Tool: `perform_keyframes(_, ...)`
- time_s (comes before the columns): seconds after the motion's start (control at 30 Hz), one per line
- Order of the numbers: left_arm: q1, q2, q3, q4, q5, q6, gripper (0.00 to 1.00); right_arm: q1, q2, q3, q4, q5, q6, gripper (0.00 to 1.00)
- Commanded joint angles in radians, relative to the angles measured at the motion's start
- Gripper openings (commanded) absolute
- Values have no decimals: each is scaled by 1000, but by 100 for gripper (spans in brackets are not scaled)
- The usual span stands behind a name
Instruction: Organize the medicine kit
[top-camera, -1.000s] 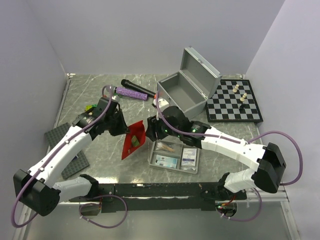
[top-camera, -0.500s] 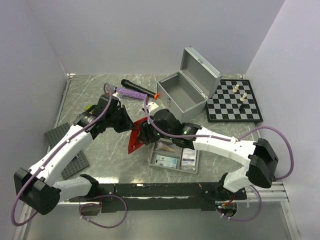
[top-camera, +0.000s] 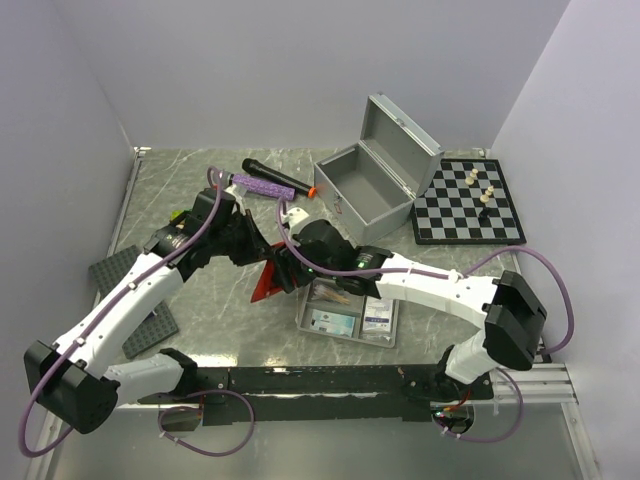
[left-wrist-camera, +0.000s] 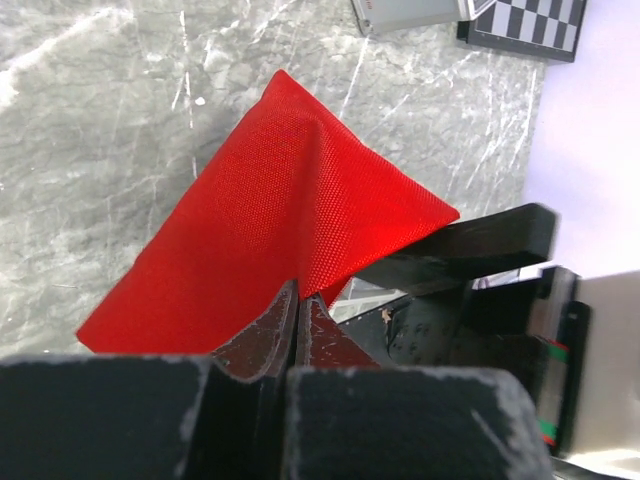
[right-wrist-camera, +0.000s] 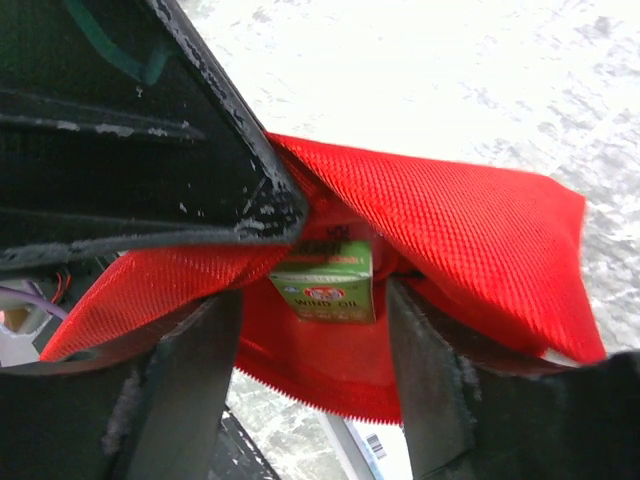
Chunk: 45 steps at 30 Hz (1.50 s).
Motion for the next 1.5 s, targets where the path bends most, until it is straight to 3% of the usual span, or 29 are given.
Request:
perform_keyframes(0.0,-5,-39,20,67,55,-26,1,6,18,39,61,-36,-18,62)
perform_keyframes(0.3,-5,-43,1,47,13,-18,1,4,-29,26,45,42,-17,40)
perform_keyframes(0.63,-5,-43,-45,9,-83,-6,1,3,-103,29,-24,196,-40,36)
perform_keyframes(1.07,-6,-42,-25,6,-18,32,1,1,-37,21,-11,278,-132,34)
perform_keyframes(1.13,-6,-45,-20,4,-7,40,1,1,-20,27,-17,280,-150,39)
perform_keyframes(1.3,-6,-46,-20,10,5,52,1,1,-31,38,-35,277,-152,67)
perform_keyframes(1.47,-6,-43,-32,23,17,62,1,1,-98,47,-47,259,-129,73)
